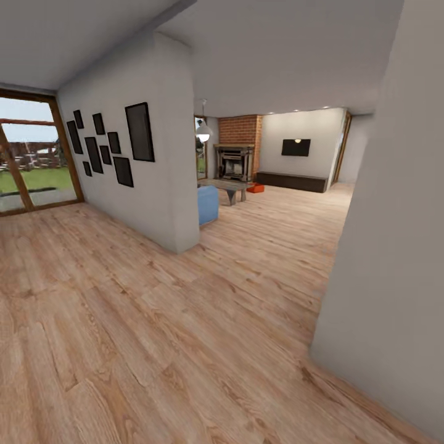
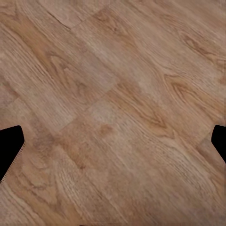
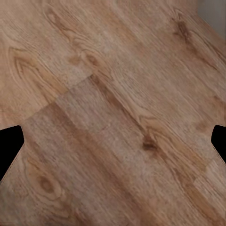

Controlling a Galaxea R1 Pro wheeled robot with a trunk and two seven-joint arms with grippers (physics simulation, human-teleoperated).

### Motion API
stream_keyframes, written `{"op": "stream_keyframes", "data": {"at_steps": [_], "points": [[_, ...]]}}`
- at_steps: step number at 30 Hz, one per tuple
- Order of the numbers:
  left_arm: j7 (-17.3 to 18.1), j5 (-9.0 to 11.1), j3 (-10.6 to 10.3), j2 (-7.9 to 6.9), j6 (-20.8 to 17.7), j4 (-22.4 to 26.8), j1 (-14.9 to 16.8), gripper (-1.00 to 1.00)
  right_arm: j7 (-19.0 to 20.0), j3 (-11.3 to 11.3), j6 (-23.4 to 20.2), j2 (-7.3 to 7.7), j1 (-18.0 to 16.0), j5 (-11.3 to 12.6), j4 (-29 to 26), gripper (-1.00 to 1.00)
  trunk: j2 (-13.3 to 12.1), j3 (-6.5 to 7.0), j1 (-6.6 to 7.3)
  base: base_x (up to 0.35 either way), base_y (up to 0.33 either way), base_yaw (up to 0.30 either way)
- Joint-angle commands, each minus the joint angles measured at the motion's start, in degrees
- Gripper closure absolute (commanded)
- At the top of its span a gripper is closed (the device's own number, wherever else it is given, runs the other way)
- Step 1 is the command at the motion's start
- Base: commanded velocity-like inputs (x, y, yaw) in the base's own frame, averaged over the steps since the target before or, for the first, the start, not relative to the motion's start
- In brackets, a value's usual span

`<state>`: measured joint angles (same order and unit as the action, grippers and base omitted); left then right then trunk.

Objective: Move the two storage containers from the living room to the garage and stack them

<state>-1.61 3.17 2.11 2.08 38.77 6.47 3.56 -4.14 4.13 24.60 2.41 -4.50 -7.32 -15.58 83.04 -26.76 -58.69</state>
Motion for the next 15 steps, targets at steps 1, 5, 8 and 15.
{"op": "stream_keyframes", "data": {"at_steps": [1, 5, 8, 15], "points": [[0.03, 0.08, 0.17, 0.03, 0.17, -0.05, 0.05, -1.00, -0.43, 0.42, 0.08, 0.05, -0.04, -0.24, 0.02, -1.00, 0.03, -0.06, -0.03, 0.331, 0.000, 0.234], [0.03, 0.08, 0.16, 0.03, 0.17, -0.05, 0.05, -1.00, -0.43, 0.44, 0.10, 0.05, -0.04, -0.24, 0.02, -1.00, 0.03, -0.06, -0.03, 0.331, 0.000, 0.234], [0.03, 0.08, 0.15, 0.03, 0.17, -0.06, 0.05, -1.00, -0.43, 0.44, 0.10, 0.05, -0.04, -0.24, 0.02, -1.00, 0.03, -0.06, -0.03, 0.331, 0.000, 0.234], [0.03, 0.08, 0.17, 0.03, 0.17, -0.08, 0.05, -1.00, -0.43, 0.44, 0.10, 0.05, -0.05, -0.24, 0.02, -1.00, 0.03, -0.06, -0.03, 0.331, 0.000, 0.228]]}}
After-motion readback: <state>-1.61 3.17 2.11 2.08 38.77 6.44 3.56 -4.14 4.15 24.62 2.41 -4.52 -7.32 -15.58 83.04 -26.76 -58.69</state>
